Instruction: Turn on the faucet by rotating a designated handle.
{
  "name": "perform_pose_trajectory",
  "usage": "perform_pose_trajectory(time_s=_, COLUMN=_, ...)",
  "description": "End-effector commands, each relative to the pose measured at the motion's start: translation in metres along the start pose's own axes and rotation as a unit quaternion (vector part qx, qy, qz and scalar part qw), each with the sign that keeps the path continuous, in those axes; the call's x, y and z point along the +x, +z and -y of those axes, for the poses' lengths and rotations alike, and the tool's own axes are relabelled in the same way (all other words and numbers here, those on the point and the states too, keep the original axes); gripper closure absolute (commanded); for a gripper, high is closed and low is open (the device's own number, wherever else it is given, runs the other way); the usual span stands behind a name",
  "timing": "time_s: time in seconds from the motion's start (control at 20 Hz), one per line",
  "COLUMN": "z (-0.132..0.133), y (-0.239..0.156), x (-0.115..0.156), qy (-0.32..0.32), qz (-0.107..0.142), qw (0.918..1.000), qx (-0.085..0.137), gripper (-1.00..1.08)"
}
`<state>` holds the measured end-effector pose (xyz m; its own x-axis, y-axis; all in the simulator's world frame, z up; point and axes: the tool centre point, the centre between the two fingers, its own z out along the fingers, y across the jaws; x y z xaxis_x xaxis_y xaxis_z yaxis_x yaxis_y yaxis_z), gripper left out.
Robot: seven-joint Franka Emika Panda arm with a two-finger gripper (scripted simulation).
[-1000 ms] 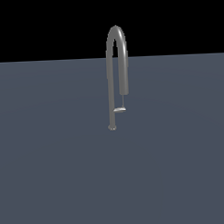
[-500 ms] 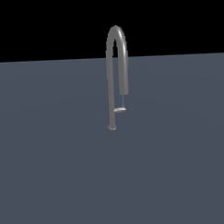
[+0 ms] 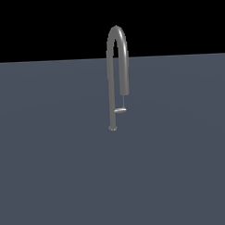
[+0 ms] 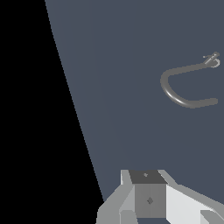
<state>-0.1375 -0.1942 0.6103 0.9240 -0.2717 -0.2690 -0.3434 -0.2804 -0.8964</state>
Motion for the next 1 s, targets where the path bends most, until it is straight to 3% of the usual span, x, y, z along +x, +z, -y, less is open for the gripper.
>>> perform_pose_trajectory(time_s=0.0, z=-0.012, y=0.002, x=0.026, qy=0.031, qz=0.019, qw=0.9992, qx=0.019, gripper=1.08)
perform_pose_trajectory(time_s=0.25, z=-0.04, y=0.021, x=0.081, qy=0.103, qz=0.062, qw=0.9917, qx=0.046, gripper=1.08)
perform_pose_trajectory(time_s=0.45, z=-0.065, y=0.046, x=0.124, qy=0.163, qz=0.097, qw=0.9801, qx=0.058, gripper=1.08)
perform_pose_trajectory(time_s=0.7, z=-0.102, y=0.09, x=0.175, qy=0.242, qz=0.138, qw=0.9584, qx=0.062, gripper=1.08)
perform_pose_trajectory(time_s=0.95, z=-0.144, y=0.145, x=0.218, qy=0.322, qz=0.175, qw=0.929, qx=0.051, gripper=1.08)
